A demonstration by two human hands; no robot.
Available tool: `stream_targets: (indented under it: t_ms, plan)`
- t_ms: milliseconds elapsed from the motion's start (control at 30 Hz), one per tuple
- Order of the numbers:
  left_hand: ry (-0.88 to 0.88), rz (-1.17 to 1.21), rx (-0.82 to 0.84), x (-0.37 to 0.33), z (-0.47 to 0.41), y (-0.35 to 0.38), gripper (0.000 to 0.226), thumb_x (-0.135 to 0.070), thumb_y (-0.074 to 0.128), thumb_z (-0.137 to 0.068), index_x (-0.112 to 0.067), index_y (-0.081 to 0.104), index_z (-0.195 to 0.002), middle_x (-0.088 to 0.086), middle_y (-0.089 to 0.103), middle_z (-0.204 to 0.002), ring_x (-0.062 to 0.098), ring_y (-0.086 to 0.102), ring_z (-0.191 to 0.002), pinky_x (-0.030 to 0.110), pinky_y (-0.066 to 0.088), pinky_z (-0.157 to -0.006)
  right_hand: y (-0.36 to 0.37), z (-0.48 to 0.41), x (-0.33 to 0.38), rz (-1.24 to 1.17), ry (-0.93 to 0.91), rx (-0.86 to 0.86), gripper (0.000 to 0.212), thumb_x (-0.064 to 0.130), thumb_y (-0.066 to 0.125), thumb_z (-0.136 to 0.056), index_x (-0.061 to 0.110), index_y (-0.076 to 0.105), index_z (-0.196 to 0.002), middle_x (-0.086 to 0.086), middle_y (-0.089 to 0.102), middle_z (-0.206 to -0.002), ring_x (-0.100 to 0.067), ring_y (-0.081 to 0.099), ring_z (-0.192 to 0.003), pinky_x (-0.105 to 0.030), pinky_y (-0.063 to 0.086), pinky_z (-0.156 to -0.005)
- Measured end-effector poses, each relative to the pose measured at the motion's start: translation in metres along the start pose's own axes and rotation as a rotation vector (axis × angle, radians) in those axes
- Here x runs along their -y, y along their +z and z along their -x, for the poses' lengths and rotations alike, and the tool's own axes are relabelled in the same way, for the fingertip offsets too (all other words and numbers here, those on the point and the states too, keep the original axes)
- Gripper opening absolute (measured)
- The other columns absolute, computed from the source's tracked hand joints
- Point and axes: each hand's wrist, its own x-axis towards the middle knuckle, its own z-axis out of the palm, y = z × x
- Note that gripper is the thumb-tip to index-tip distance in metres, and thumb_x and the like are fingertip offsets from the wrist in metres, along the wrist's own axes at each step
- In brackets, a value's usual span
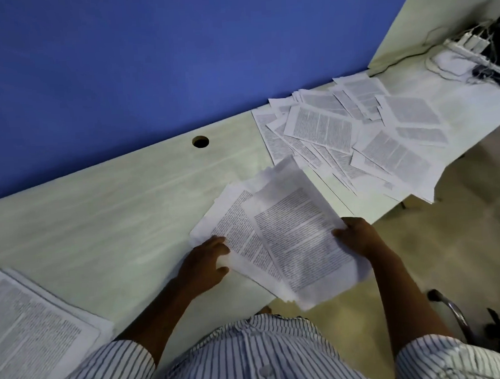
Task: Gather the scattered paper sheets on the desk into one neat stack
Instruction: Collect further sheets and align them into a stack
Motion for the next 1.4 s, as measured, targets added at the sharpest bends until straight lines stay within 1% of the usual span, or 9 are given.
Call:
stream_targets:
  t_ms: [133, 367, 467, 633, 800, 933, 1067, 1200, 1400]
  plan:
    - [-0.053, 0.076, 0.082, 0.004, -0.008, -0.009, 0.041, -0.027, 0.074, -0.087, -0.018, 0.065, -0.126, -0.006, 0.042, -0.155, 0.012, 0.037, -0.144, 0.032, 0.034, -0.117, 0.015, -0.009, -0.004, 0.019, 0.009, 0.17, 0.005, 0.016, 0.064, -0.091, 0.015, 0.069, -0.09, -0.006, 0.065, -0.081, -0.015, 0.057, -0.064, -0.025, 0.045, -0.061]
    - [-0.483, -0.06, -0.179, 0.001, -0.008, -0.001, 0.076, -0.038, 0.077, -0.081, -0.003, 0.045, -0.141, 0.02, 0.028, -0.16, 0.036, 0.024, -0.149, 0.047, 0.025, -0.119, 0.023, -0.04, 0.004, 0.068, -0.011, 0.355, 0.028, 0.015, 0.069, -0.086, 0.007, 0.071, -0.112, -0.008, 0.069, -0.103, -0.023, 0.064, -0.092, -0.029, 0.048, -0.078]
    - [-0.455, -0.062, -0.109, -0.004, -0.011, 0.005, 0.081, -0.043, 0.074, -0.084, -0.008, 0.038, -0.148, 0.014, 0.022, -0.163, 0.029, 0.021, -0.151, 0.046, 0.022, -0.121, 0.034, -0.053, 0.014, -0.035, -0.062, 0.365, 0.034, 0.019, 0.073, -0.086, 0.006, 0.069, -0.117, -0.013, 0.07, -0.114, -0.029, 0.067, -0.101, -0.039, 0.055, -0.089]
    - [-0.329, 0.078, -0.031, -0.026, -0.02, 0.011, 0.083, -0.032, 0.076, -0.085, -0.01, 0.033, -0.153, 0.008, 0.019, -0.165, 0.022, 0.019, -0.152, 0.037, 0.019, -0.122, 0.05, -0.061, 0.037, -0.254, -0.117, 0.461, 0.032, 0.023, 0.08, -0.082, 0.006, 0.074, -0.108, -0.01, 0.074, -0.102, -0.024, 0.072, -0.089, -0.033, 0.058, -0.078]
    - [-0.513, 0.453, -0.241, -0.046, -0.02, 0.007, 0.062, -0.015, 0.077, -0.081, -0.012, 0.054, -0.138, 0.002, 0.056, -0.14, 0.022, 0.052, -0.13, 0.034, 0.042, -0.108, 0.063, -0.067, 0.039, -0.295, -0.206, 0.544, 0.042, 0.021, 0.081, -0.078, 0.006, 0.071, -0.116, -0.012, 0.072, -0.11, -0.029, 0.069, -0.101, -0.047, 0.057, -0.091]
    - [-0.834, 0.748, -0.523, -0.055, -0.014, -0.016, 0.046, -0.049, 0.067, -0.088, -0.019, 0.06, -0.122, -0.004, 0.061, -0.119, 0.017, 0.059, -0.111, 0.032, 0.046, -0.093, 0.055, -0.071, 0.046, -0.435, -0.266, 0.509, 0.008, 0.018, 0.078, -0.083, 0.013, 0.071, -0.082, -0.002, 0.07, -0.076, -0.017, 0.062, -0.068, -0.042, 0.056, -0.067]
    - [-0.83, 1.069, -0.503, -0.061, -0.024, -0.042, 0.067, -0.082, 0.064, -0.059, -0.022, 0.061, -0.087, -0.004, 0.063, -0.088, 0.018, 0.061, -0.088, 0.038, 0.05, -0.087, 0.032, -0.075, 0.069, -0.691, -0.297, 0.577, 0.017, 0.013, 0.075, -0.087, 0.007, 0.064, -0.076, -0.011, 0.058, -0.064, -0.019, 0.05, -0.058, -0.027, 0.044, -0.052]
    - [-0.647, 1.579, -0.498, -0.084, -0.048, -0.057, 0.061, -0.044, 0.078, -0.076, -0.012, 0.064, -0.126, 0.005, 0.072, -0.12, 0.025, 0.065, -0.117, 0.04, 0.049, -0.101, 0.018, -0.073, 0.097, -0.815, -0.404, 0.614, 0.028, 0.015, 0.074, -0.088, 0.004, 0.071, -0.113, -0.011, 0.075, -0.11, -0.024, 0.072, -0.099, -0.034, 0.057, -0.089]
    - [-0.601, 1.196, -0.54, -0.114, -0.069, -0.08, 0.023, -0.013, 0.077, -0.085, -0.023, 0.073, -0.106, 0.0, 0.076, -0.108, 0.018, 0.074, -0.097, 0.037, 0.057, -0.092, 0.011, -0.072, 0.113, -0.754, -0.447, 0.539, 0.035, 0.018, 0.074, -0.088, 0.014, 0.069, -0.123, 0.001, 0.075, -0.114, -0.014, 0.071, -0.104, -0.031, 0.056, -0.092]
